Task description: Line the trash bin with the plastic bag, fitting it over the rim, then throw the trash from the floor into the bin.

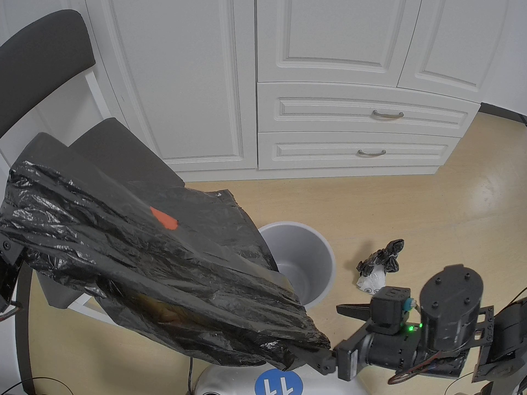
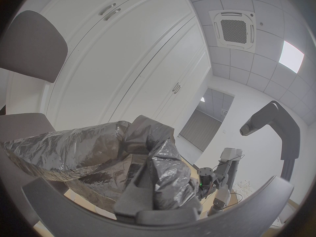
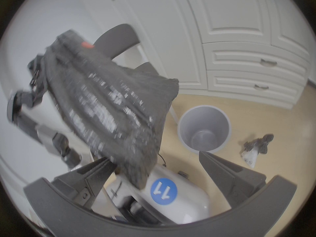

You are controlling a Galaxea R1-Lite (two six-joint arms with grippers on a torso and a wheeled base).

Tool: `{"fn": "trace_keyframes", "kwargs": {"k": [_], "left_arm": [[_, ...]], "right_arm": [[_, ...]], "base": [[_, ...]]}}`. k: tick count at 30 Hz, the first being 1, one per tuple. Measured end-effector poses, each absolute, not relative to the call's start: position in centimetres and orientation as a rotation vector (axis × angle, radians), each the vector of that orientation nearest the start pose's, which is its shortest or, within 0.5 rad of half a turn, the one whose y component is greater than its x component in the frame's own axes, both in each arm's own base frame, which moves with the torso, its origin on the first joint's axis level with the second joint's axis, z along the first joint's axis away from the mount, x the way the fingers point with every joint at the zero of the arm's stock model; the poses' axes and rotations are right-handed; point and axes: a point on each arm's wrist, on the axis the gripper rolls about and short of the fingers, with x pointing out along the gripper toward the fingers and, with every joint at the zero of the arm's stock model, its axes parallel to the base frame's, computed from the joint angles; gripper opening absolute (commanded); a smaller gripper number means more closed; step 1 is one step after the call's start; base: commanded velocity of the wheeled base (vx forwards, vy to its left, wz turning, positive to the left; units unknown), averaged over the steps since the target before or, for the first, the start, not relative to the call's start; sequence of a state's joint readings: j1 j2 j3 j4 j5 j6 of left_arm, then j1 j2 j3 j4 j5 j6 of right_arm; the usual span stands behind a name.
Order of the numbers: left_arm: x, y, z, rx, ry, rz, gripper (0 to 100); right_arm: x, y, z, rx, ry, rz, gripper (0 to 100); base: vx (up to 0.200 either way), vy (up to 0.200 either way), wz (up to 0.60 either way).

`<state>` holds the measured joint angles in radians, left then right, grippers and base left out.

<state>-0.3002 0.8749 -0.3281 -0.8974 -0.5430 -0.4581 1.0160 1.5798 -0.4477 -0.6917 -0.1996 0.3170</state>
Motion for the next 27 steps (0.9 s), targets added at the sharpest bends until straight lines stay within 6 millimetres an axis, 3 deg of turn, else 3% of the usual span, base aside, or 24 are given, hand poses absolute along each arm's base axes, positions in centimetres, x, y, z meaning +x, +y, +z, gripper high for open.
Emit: {"fn": "trace_keyframes", "kwargs": {"k": [7,14,27], "left_arm": [[8.2,-3.7,24.1,-0.387,-0.171,-0.902,0],[8.1,-3.7,24.5,-0.392,-0.183,-0.905,0],[7.9,-3.6,24.9,-0.412,-0.211,-0.867,0]], "right_arm": [[15.9,22.3,14.2,0.256,0.483,0.641,100],[19.4,22.1,16.5,0.460,0.446,0.577,100],[19.3,20.7,17.8,0.486,0.432,0.596,100]], "base": [[0.000,0.000,0.00],[0.000,0.000,0.00],[0.000,0.000,0.00]]}}
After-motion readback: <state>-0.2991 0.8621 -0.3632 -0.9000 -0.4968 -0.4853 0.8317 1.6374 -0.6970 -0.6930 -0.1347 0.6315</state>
